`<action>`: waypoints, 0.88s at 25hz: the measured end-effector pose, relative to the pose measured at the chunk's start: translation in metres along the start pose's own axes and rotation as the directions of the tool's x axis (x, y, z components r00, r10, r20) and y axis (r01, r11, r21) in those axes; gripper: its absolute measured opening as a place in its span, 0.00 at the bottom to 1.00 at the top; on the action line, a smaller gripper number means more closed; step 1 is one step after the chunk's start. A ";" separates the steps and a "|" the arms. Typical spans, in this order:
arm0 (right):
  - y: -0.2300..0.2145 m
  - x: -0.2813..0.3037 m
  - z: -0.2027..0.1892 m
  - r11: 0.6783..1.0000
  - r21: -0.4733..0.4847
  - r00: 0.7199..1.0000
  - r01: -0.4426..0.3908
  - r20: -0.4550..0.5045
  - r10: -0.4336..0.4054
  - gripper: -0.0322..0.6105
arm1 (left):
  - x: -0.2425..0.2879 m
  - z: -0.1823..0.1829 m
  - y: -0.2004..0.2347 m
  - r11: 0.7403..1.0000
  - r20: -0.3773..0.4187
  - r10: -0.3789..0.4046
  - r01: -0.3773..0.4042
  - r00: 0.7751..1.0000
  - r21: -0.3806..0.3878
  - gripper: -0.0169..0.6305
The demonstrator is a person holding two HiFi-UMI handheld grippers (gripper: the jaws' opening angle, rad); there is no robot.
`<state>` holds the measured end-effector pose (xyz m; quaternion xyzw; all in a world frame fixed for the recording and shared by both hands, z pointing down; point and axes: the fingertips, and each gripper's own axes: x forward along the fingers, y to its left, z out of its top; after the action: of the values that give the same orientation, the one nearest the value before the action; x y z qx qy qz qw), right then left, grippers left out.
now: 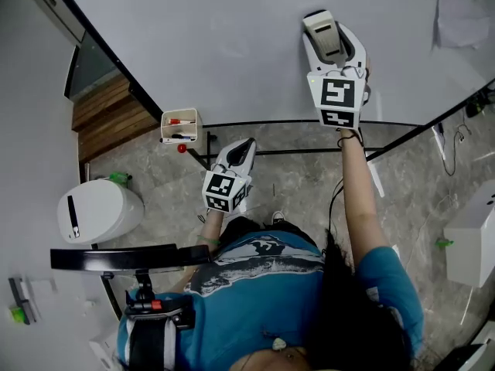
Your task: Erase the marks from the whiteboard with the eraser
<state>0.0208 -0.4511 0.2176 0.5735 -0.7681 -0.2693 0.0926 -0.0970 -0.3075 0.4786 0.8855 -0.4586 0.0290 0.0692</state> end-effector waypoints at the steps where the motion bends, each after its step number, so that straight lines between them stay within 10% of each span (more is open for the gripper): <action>1: -0.017 -0.002 0.000 1.000 0.018 1.000 0.015 0.004 -0.015 0.46 | 0.005 0.001 -0.004 1.000 0.001 -0.009 0.009 1.000 0.001 0.04; 11: -0.143 -0.021 -0.022 0.981 0.139 0.991 0.133 0.006 -0.135 0.46 | 0.039 0.006 -0.031 0.999 -0.002 -0.032 0.032 0.999 0.013 0.04; 22: -0.141 -0.029 -0.026 0.981 0.178 0.995 0.074 0.055 -0.085 0.46 | 0.049 0.004 -0.046 1.000 -0.006 0.024 -0.024 1.000 0.018 0.04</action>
<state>0.1593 -0.4597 0.1709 0.6011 -0.7677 -0.2218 0.0070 -0.0314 -0.3212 0.4763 0.8803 -0.4688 0.0366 0.0625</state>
